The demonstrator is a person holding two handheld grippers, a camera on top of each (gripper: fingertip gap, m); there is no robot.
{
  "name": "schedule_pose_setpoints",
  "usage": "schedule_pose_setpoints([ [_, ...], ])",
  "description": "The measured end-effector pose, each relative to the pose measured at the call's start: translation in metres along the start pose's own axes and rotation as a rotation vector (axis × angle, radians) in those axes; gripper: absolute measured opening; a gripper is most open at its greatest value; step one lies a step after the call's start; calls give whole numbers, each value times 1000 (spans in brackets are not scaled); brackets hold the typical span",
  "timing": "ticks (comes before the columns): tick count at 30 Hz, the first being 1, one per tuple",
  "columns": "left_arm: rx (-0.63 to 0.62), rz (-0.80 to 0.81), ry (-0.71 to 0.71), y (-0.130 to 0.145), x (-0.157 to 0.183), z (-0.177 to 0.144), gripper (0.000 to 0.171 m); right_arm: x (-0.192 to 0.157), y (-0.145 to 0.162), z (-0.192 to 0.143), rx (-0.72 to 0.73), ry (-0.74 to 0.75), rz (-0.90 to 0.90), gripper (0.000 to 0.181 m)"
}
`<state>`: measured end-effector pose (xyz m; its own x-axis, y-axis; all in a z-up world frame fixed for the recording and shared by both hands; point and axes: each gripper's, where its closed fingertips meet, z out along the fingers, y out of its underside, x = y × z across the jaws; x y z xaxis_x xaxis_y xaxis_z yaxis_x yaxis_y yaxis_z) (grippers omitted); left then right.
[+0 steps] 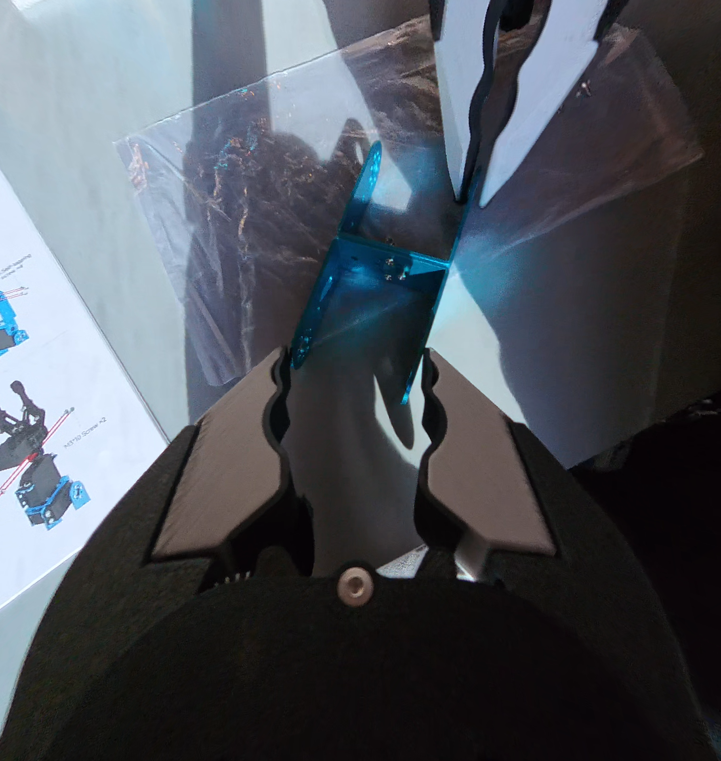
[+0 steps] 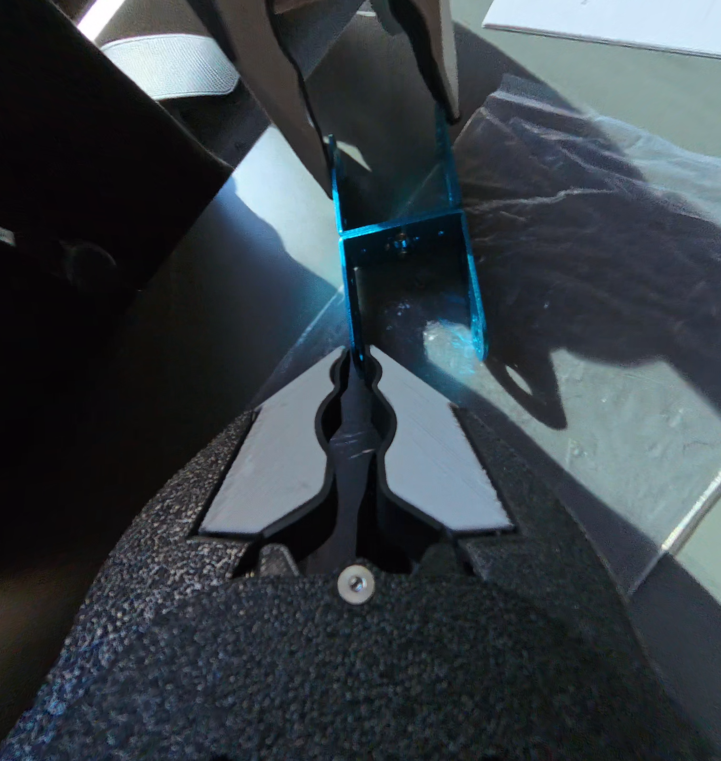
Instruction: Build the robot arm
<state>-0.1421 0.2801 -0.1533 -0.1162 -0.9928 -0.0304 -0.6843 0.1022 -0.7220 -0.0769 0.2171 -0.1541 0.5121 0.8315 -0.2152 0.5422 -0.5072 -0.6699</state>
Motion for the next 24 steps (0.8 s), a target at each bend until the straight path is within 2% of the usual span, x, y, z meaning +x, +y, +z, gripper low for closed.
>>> schedule_pose_setpoints([
  [3, 14, 13, 31, 3, -4, -3, 63, -6, -11, -2, 39, -48, 0, 16],
  [4, 14, 16, 39, 5, -4, -3, 63, 0, -18, -5, 63, -32, 3, 20],
  [7, 7, 39, 35, 8, -10, -6, 62, 25, -36, -9, 88, 43, 32, 18],
  [9, 11, 36, 31, 8, -12, -6, 64, 23, -33, 0, -12, 22, 24, 19],
  [13, 31, 24, 26, 8, -12, -5, 64, 32, -27, 14, -183, 90, -43, 15],
  [18, 56, 0, 6, 9, -14, -4, 62, 33, -25, 23, -261, 93, -54, 13],
  [24, 128, -13, -22, -1, -11, -13, 63, 32, -24, 24, -282, 137, -91, 7],
])
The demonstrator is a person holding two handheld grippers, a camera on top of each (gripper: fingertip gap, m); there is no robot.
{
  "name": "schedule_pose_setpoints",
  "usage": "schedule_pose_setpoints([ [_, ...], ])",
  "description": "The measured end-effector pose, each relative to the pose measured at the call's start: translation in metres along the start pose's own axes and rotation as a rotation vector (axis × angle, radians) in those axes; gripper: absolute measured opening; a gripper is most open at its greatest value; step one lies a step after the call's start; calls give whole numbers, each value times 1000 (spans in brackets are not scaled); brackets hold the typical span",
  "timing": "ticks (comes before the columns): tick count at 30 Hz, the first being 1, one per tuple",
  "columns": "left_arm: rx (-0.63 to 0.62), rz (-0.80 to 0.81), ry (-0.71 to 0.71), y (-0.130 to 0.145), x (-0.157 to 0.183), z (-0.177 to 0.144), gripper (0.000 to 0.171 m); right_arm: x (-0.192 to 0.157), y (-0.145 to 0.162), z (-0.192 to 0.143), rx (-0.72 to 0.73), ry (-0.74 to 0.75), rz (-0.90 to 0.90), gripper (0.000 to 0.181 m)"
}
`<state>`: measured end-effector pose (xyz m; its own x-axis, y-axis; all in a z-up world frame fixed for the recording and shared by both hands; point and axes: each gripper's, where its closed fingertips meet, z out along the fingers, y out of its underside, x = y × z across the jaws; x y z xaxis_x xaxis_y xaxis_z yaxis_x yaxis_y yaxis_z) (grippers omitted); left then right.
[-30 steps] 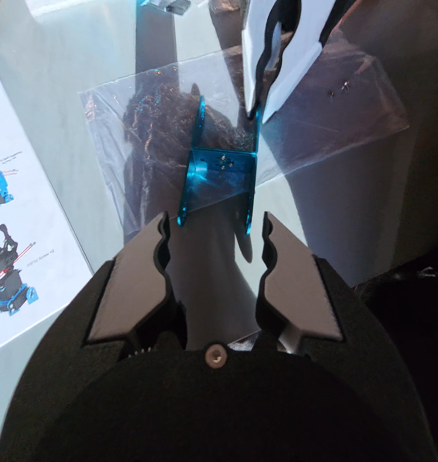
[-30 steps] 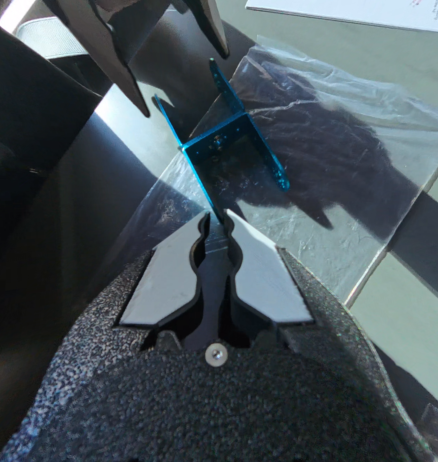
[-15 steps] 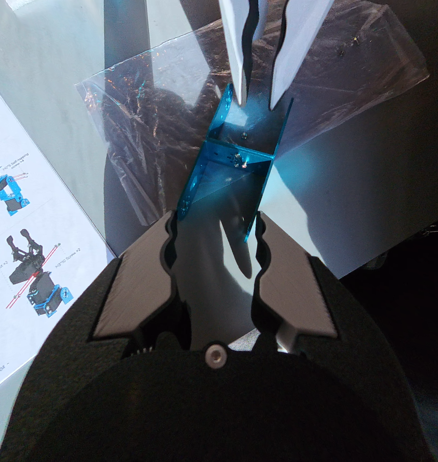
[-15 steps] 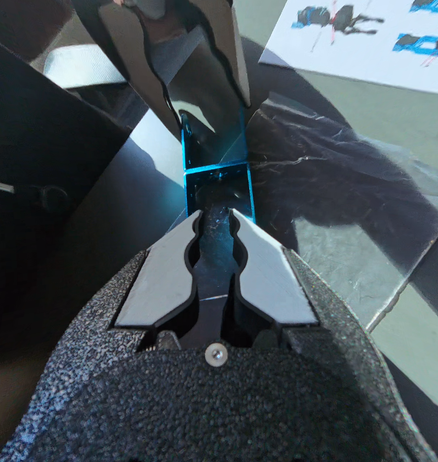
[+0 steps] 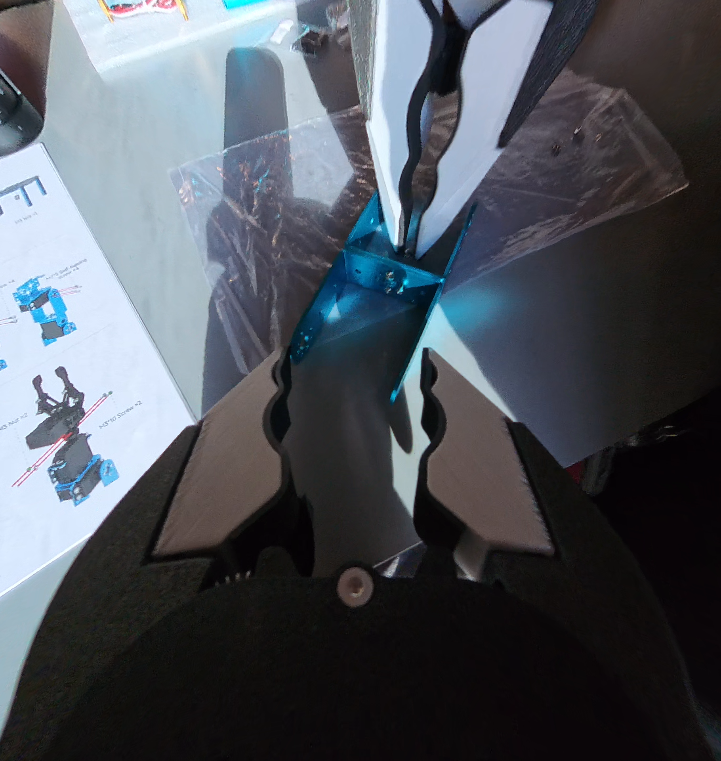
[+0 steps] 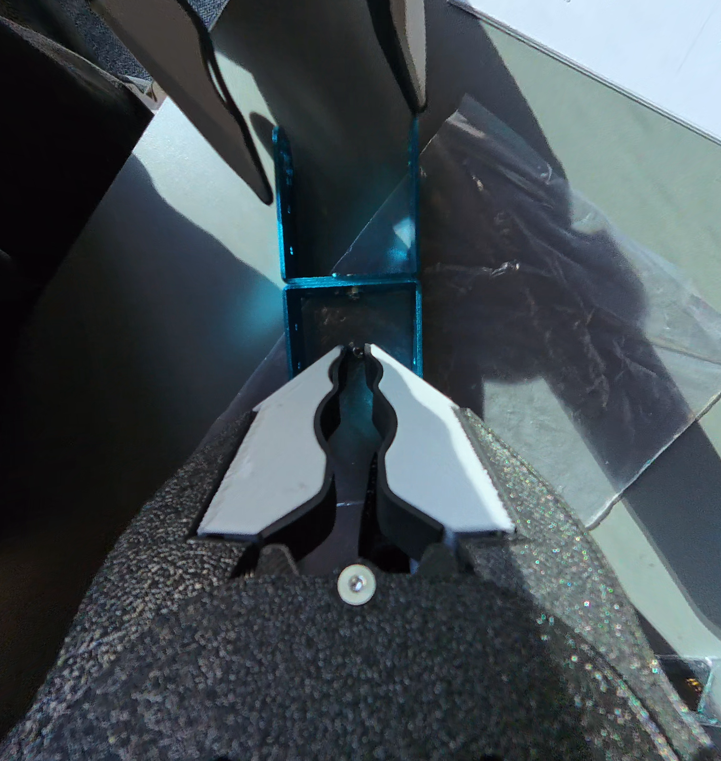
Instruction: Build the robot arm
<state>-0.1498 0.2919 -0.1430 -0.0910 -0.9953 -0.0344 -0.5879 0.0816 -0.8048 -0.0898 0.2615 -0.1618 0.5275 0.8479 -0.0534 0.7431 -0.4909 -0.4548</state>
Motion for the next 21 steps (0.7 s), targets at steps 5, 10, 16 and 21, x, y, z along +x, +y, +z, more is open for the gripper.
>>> schedule_pose_setpoints([
  [5, 54, 10, 1, -14, 9, -5, 55, 0, 1, -1, 28, 17, -2, 3],
  [10, 36, -14, 90, -15, 27, 2, 54, -2, 0, -3, 133, 1, 32, 3],
  [16, -64, 48, 144, -6, 43, 19, 51, -2, -17, -18, 340, -97, 178, 4],
  [21, -77, 65, 176, -10, 51, 26, 51, -8, -18, -10, 324, -89, 129, 4],
])
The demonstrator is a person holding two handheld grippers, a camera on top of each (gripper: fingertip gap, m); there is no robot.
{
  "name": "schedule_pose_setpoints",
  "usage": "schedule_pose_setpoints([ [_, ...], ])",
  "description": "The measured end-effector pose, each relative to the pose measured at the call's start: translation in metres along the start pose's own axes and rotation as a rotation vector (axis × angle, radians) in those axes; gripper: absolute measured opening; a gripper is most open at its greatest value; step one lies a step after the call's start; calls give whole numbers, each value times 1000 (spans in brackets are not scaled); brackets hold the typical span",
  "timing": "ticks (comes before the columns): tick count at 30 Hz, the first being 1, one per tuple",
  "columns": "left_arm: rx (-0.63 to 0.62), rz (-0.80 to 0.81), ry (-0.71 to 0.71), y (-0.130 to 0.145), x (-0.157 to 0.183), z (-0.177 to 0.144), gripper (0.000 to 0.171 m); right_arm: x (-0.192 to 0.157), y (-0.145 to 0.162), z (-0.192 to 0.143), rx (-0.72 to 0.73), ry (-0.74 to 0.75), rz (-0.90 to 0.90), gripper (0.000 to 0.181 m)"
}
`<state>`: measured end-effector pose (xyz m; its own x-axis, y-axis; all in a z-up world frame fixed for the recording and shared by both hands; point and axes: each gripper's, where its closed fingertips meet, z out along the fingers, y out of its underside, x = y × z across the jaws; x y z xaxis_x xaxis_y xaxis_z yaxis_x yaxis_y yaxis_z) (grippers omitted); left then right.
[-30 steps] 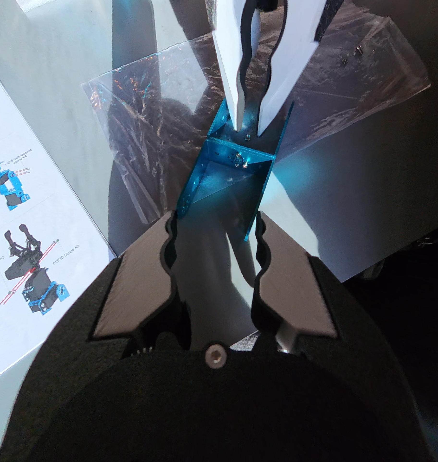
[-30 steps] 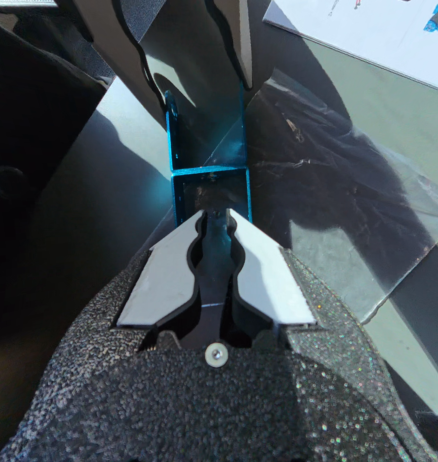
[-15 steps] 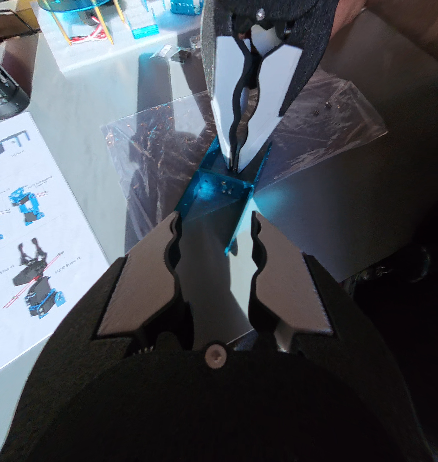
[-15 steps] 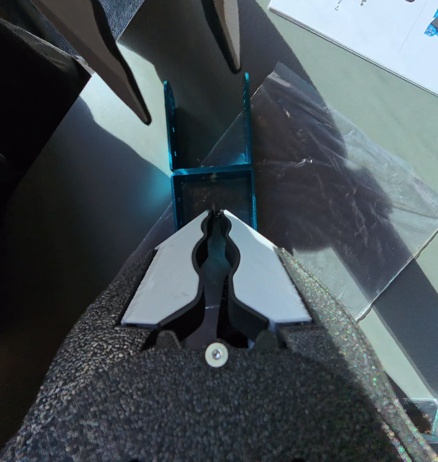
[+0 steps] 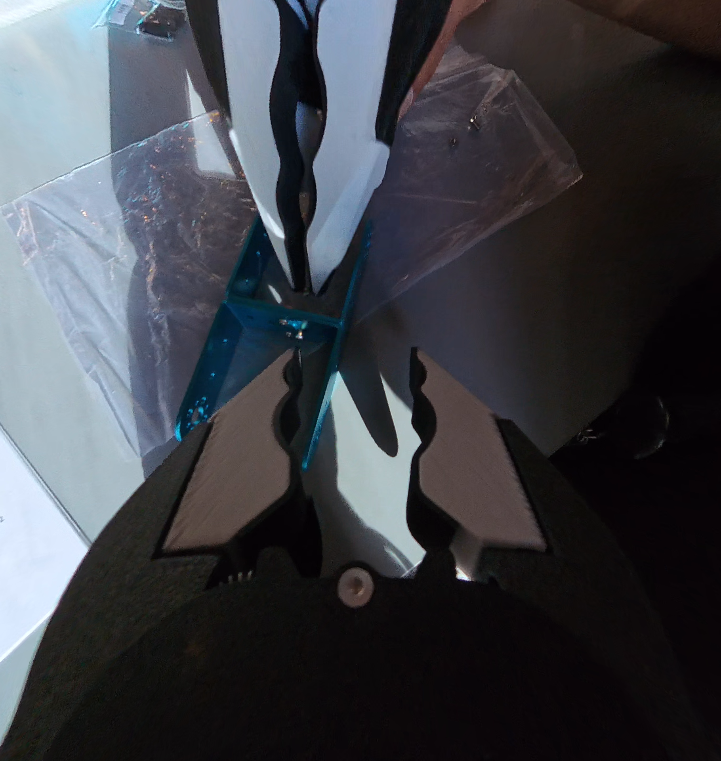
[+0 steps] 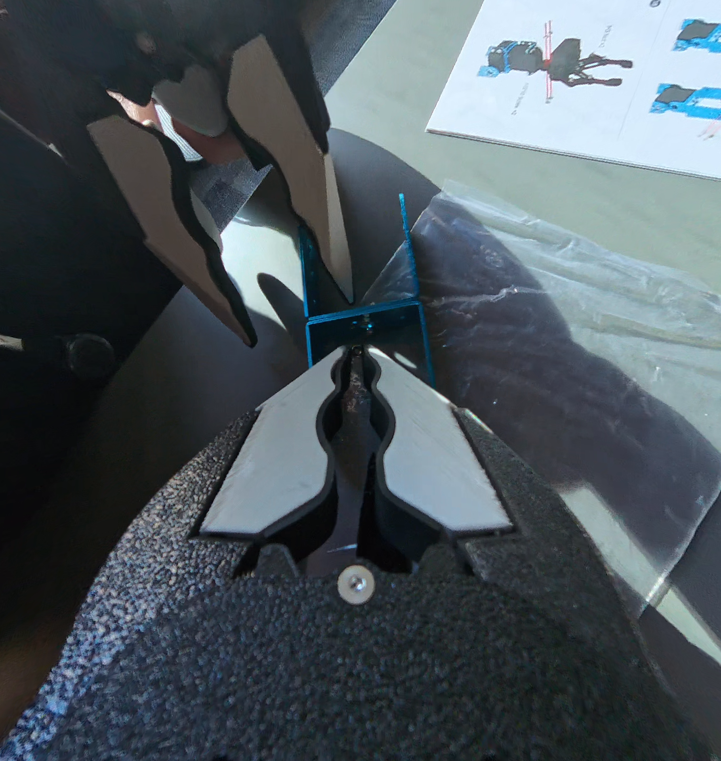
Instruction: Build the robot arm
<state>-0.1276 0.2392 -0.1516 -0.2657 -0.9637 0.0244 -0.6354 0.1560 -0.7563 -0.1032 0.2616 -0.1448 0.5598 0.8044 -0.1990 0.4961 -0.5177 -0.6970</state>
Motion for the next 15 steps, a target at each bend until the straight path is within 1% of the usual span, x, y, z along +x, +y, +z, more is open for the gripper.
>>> schedule_pose_setpoints([
  [6, -25, 8, 13, 1, 1, 9, 52, -3, -3, 6, 11, -5, -8, 4],
  [15, -10, 18, 11, -3, 1, 10, 51, -1, -7, 4, 44, -8, 8, 4],
])
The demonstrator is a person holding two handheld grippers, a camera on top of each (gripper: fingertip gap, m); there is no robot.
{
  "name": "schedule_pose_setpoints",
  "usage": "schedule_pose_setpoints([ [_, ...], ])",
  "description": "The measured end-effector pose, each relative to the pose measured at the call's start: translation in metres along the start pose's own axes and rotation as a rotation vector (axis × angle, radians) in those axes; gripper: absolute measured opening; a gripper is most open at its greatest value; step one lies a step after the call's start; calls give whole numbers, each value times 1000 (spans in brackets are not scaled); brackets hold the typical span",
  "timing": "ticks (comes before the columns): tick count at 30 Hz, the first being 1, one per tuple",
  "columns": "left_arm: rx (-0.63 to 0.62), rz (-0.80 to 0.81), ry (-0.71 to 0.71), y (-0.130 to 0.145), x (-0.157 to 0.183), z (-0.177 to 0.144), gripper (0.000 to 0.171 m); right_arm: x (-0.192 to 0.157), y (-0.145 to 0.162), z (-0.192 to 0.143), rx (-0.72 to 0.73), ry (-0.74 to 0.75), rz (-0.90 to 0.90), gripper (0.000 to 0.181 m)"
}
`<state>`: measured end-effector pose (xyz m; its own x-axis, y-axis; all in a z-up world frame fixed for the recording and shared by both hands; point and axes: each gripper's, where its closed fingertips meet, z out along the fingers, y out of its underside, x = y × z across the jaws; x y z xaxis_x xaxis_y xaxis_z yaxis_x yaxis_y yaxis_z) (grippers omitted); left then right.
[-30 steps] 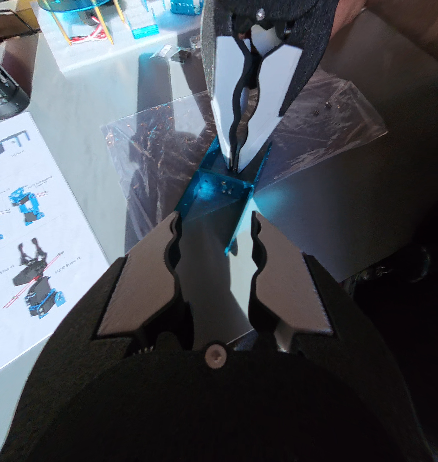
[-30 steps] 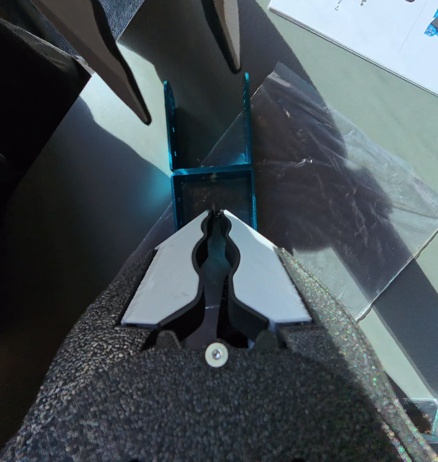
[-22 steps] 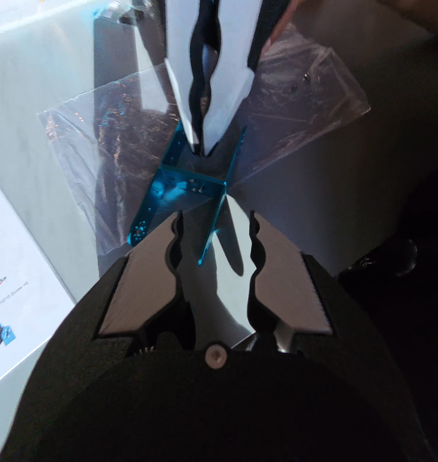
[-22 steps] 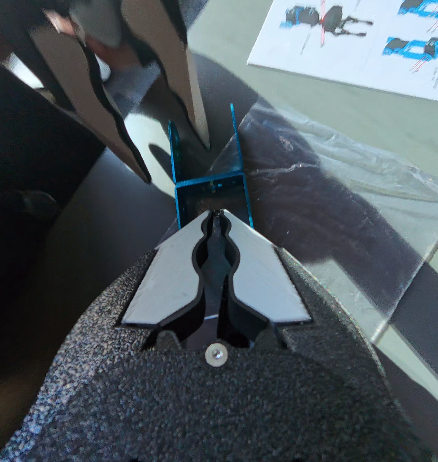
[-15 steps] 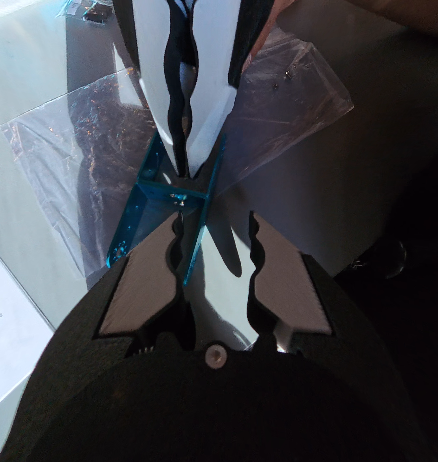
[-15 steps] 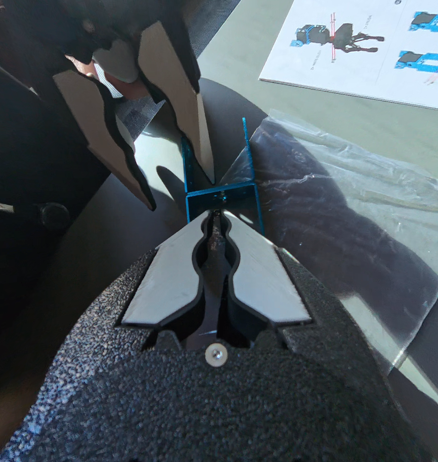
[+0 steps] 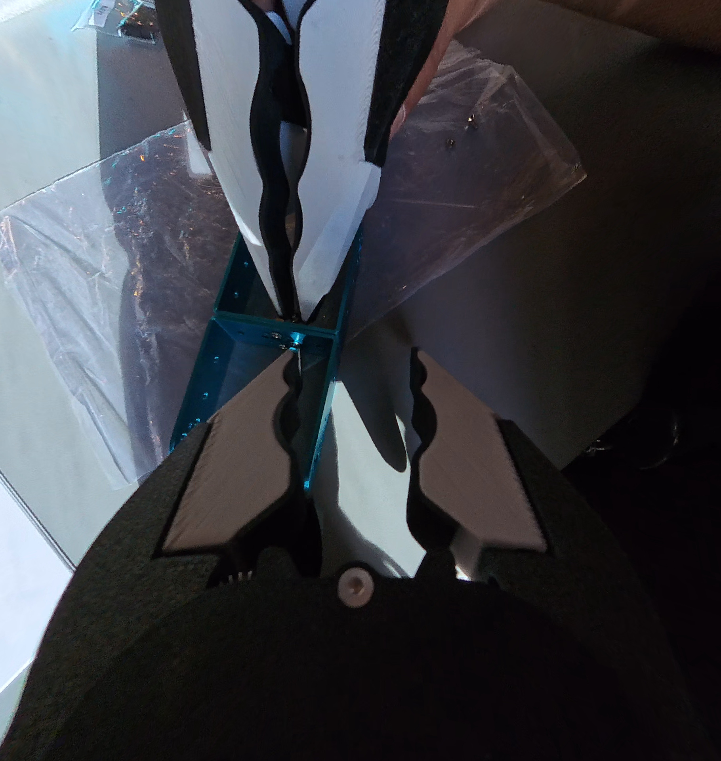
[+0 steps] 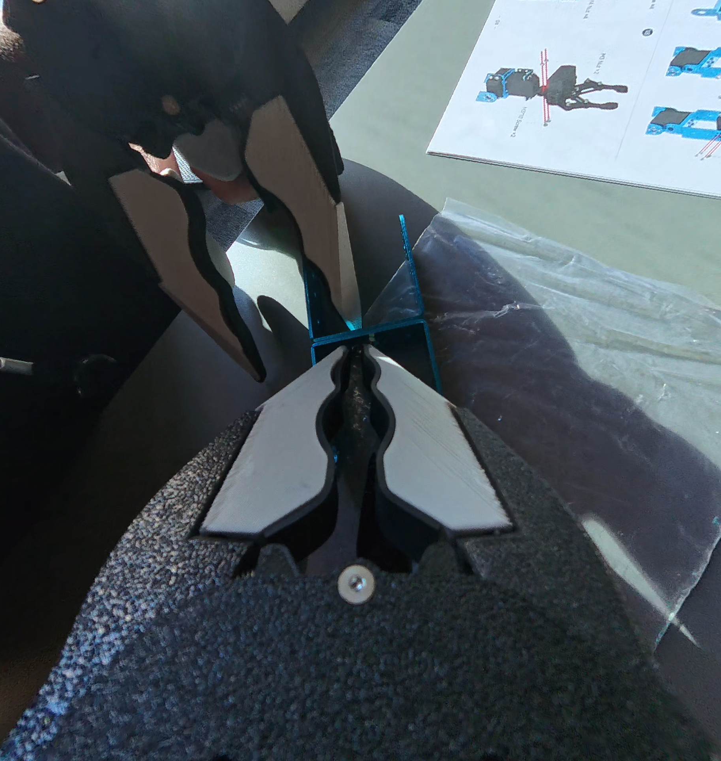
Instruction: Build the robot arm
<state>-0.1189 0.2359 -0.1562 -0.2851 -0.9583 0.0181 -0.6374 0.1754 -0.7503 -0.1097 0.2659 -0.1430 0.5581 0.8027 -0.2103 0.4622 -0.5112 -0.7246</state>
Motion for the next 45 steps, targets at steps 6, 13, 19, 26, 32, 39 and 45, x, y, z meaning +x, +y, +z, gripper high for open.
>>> schedule_pose_setpoints([
  [6, 3, 1, -1, 0, 0, 1, 52, 1, 4, 4, -21, -3, 24, 4],
  [13, 2, 7, -9, 0, 1, 2, 52, 1, 5, 5, -26, -38, 140, 4],
  [19, 1, 5, -6, -1, 2, 2, 52, -2, 7, 5, -37, -96, 279, 3],
  [26, 0, 16, -13, -1, 2, 3, 51, -5, 6, 2, -20, -148, 329, 7],
  [32, -5, 21, -16, -1, 2, 5, 50, -8, 3, -2, -1, -183, 349, 8],
  [39, -1, 21, -17, -1, 2, 4, 50, -9, 7, -3, -23, -185, 335, 6],
  [45, 1, 23, -18, -1, 3, 5, 50, -1, 18, -7, -111, -67, 212, 3],
])
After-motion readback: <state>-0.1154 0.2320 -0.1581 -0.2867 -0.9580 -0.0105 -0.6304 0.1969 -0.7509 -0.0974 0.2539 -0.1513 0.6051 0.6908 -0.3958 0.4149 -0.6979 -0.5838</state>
